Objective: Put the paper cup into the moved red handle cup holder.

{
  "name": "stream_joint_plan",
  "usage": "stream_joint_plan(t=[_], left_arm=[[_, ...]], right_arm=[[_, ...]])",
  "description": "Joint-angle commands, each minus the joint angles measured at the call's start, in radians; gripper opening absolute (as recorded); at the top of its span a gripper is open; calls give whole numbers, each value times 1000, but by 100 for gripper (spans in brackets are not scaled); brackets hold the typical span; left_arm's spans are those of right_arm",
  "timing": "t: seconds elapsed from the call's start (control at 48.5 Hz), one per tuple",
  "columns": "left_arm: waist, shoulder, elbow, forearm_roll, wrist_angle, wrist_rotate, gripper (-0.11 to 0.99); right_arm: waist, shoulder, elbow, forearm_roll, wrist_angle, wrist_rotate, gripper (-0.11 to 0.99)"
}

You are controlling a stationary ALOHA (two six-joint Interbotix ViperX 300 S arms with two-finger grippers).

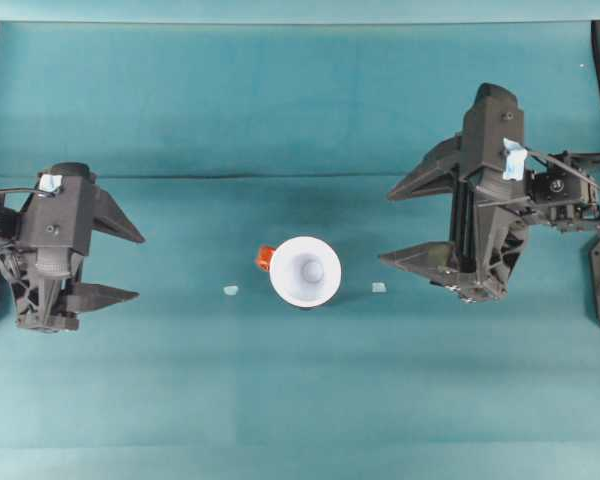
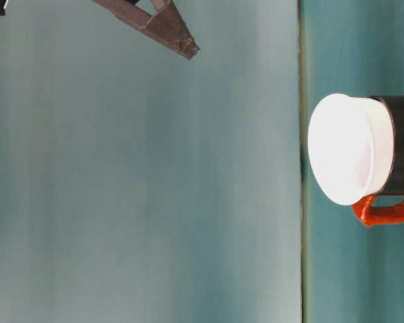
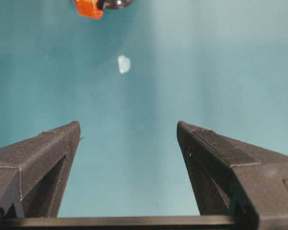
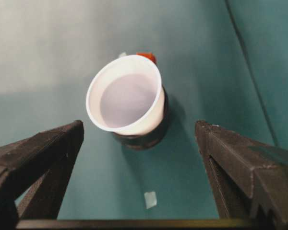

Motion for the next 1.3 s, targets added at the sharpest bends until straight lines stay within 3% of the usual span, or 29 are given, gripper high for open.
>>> stream_joint_plan(t=[0.0, 1.278], left_arm=[[-2, -3, -11, 0, -8, -2, 88], [-2, 21, -15, 0, -8, -2, 88]], right_arm=[[-2, -12, -8, 0, -9, -5, 86], [-6, -11, 5, 6, -6, 0, 86]])
